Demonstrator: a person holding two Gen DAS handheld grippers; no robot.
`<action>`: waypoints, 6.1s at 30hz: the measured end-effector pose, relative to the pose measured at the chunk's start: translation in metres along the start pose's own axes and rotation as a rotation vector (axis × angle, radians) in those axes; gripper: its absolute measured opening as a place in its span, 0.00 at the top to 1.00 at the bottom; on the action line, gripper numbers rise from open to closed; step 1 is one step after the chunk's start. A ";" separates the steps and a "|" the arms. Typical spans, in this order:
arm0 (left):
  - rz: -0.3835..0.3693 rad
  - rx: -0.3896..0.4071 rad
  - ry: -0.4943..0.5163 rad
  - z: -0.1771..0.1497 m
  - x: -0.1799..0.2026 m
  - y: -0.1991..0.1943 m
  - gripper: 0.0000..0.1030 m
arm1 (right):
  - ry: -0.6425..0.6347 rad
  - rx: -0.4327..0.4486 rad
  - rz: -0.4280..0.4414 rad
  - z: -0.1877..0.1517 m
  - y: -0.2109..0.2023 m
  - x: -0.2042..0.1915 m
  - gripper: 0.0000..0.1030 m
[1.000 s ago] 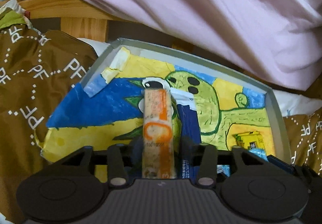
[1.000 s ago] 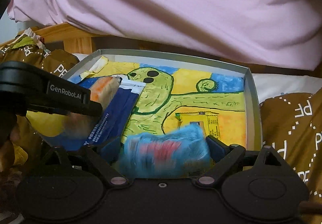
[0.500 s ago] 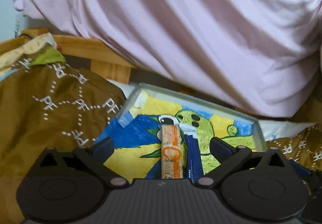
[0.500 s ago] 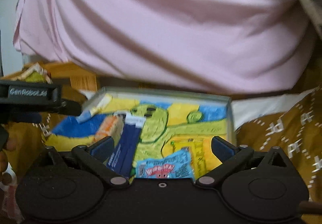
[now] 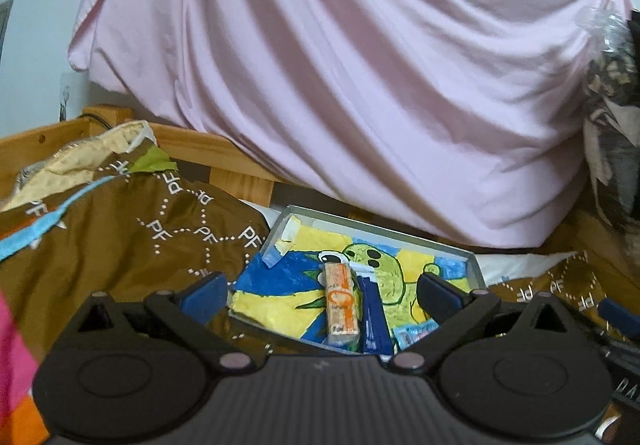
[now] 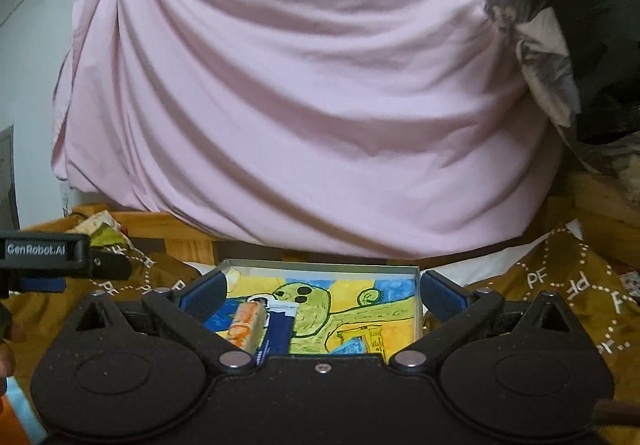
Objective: Organize snacks
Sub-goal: 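Open both grippers over the tray and lift away, then move both tools back above the remaining snacks, then grasp nut snack pack with left gripper while right gripper grasps orange mandarin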
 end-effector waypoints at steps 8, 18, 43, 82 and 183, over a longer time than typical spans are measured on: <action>0.019 0.036 0.058 -0.020 -0.016 -0.053 0.00 | 0.004 -0.019 0.004 -0.013 -0.048 -0.013 0.01; 0.092 -0.049 0.142 -0.052 -0.039 -0.088 0.00 | -0.025 -0.088 0.037 -0.036 -0.087 -0.044 0.01; 0.154 -0.237 0.179 -0.090 -0.054 -0.094 0.00 | -0.067 -0.328 0.017 -0.078 -0.088 -0.067 0.01; 0.177 -0.251 0.204 -0.091 -0.049 -0.085 0.00 | -0.102 -0.471 0.029 -0.094 -0.075 -0.073 0.01; -0.283 -0.755 0.190 -0.101 -0.022 0.039 0.53 | -0.030 -0.584 0.265 -0.087 0.041 -0.050 0.66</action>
Point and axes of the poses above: each gripper's, at about its wrist camera, not at the fingertips, and y roughly the way its jaws point, x to its right, z to its top, the point moved 4 cm from there along y, roughly the way its jaws point, and after that the axes turned 3 degrees about -y, right-handed, at the moved point
